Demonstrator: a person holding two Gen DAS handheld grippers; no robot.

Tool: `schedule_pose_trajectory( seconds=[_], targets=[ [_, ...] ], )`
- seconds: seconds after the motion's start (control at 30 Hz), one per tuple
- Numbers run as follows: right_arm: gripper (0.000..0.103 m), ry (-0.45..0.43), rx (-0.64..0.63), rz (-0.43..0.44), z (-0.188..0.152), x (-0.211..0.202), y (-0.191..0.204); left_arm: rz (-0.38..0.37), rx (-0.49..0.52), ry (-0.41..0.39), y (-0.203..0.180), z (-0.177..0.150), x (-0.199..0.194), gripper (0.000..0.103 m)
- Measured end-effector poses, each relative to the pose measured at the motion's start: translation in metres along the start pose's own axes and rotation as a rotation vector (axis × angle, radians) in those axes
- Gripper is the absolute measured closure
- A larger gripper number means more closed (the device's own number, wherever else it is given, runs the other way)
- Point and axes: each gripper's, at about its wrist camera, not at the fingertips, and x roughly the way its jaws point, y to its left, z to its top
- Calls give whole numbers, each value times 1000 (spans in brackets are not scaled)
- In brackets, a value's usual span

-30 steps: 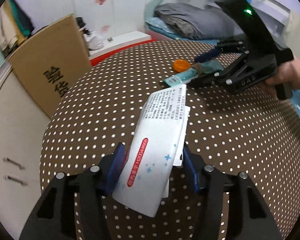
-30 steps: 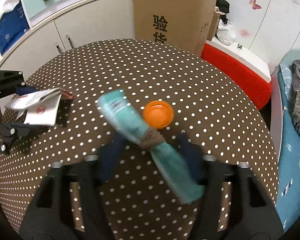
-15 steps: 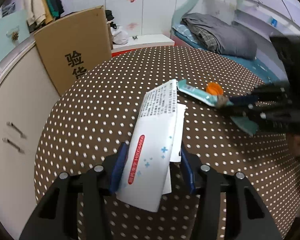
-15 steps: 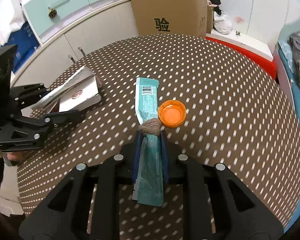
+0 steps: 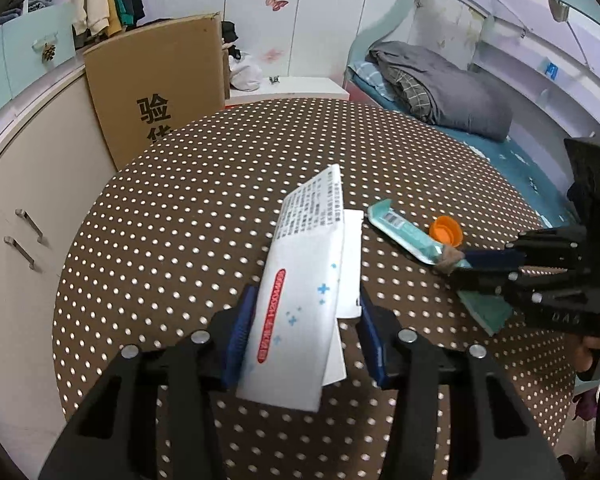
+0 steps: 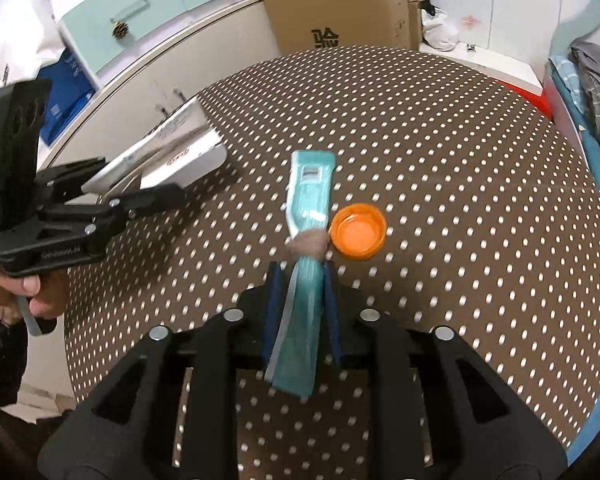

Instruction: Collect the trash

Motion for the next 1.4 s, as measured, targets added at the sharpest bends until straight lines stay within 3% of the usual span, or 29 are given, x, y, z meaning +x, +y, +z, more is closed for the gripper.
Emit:
schedule_pose_trajectory(
  seconds=[0.07,0.13,0.17,0.2,0.23,0.3,0.53,0.67,0.77,0.8,0.87,0.9,0.93,0.97,1.1,1.13,1.17,1.2,1.37,1.4],
  targets=[
    [69,-5,-1,0,-5,-2,4,-1,4,0,-4,-3,-2,56],
    [56,-15,6,-9,-6,-2,8,-1,1,1,-6,-6,-3,56],
    [56,-21,-4,-23,-4,-1,12,1,-4,1,-7,-8,-3,56],
    [59,-22,-19,-27,-2,2,16,2,-10,2,-6,-9,-3,56],
    [82,-23,-29,-33,1,5,19,2,-21,2,-5,-10,-4,56],
    [90,-27,-55,-42,8,13,21,3,-34,-4,-5,-11,-6,56],
    [91,-69,-32,53,0,-5,28,5,-88,-22,15,-18,-19,56],
    [90,-48,-19,45,-4,-8,19,-4,-87,-27,26,-22,-24,56],
    [89,-26,-26,46,-13,-10,19,-28,-60,-21,26,-29,-26,49],
    [88,-26,-25,49,-16,-10,20,-16,-39,-21,25,-32,-28,38],
    [83,-22,-27,50,-23,-13,24,8,-19,-30,24,-37,-31,26],
    [72,-18,-32,46,-24,-13,26,13,-11,-30,23,-39,-31,25],
    [53,-11,-39,41,-21,-9,25,10,-7,-26,24,-40,-31,25],
    [48,-11,-44,34,-21,-9,27,14,-6,-25,25,-40,-31,25],
    [48,-19,-74,-8,-14,0,40,35,-5,-27,28,-40,-27,26],
    [57,-6,-82,-35,-12,6,42,46,-5,-19,29,-40,-24,29],
    [66,-8,-108,-82,-12,10,47,74,-4,-6,31,-39,-19,44],
    [81,-11,-122,-106,-11,12,51,84,-2,-7,32,-40,-19,45],
    [84,-23,-90,-40,-13,5,50,36,-3,-57,34,-37,-41,66],
    [84,-26,-78,-37,-16,3,47,18,-22,-62,39,-37,-45,97]
  ],
)
